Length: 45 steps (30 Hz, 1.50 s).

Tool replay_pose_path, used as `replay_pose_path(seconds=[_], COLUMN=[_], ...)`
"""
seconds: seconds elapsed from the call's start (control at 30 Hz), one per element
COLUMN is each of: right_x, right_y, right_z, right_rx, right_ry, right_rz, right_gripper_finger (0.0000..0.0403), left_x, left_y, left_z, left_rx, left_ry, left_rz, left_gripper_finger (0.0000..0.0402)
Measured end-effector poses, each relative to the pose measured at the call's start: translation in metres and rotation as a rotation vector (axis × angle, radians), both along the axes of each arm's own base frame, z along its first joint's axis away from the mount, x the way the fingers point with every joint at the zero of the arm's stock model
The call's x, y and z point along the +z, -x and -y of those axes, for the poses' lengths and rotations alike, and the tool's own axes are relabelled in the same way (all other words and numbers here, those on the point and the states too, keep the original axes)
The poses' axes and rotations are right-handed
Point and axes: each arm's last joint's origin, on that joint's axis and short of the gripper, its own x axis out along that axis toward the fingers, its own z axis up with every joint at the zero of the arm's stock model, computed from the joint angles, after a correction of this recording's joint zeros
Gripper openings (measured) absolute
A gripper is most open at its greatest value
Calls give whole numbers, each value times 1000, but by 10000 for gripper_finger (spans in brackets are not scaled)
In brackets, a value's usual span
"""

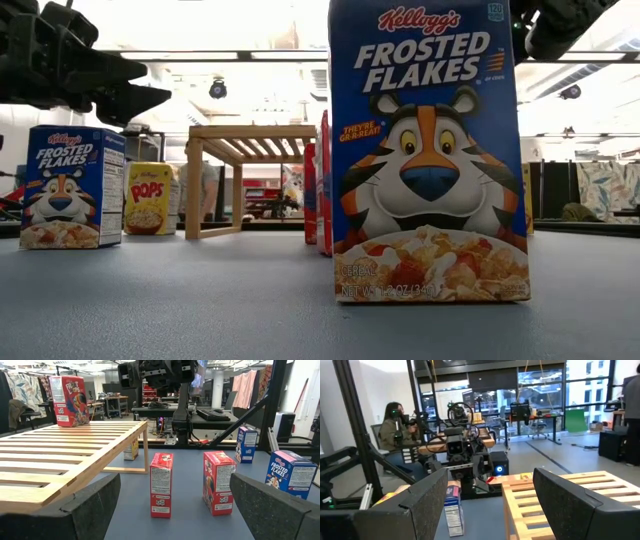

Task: Stack cereal on shelf
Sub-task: Put the top blue cereal box on the shelf

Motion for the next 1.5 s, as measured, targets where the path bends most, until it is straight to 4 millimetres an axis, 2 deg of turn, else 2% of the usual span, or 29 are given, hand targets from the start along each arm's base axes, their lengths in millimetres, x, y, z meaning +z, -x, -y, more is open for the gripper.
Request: replay_pose_path(seconds=[0.6, 0.9, 1.5], right_x=[1, 1, 0], right_y=[0, -3, -3], right_z=[0, -11, -11], right_rx=[-1, 36, 36], right_ry=[18, 61, 48], right_rz=[7, 9, 1], right_gripper_finger=[283, 283, 283], left_x=[0, 0, 0], left_y=[0, 0, 0], left_z=[0, 0, 0], left_rx=[0, 0, 0], left_ry=[0, 0, 0], left_rz=[1, 0, 0], left_gripper_finger=[359, 359, 359])
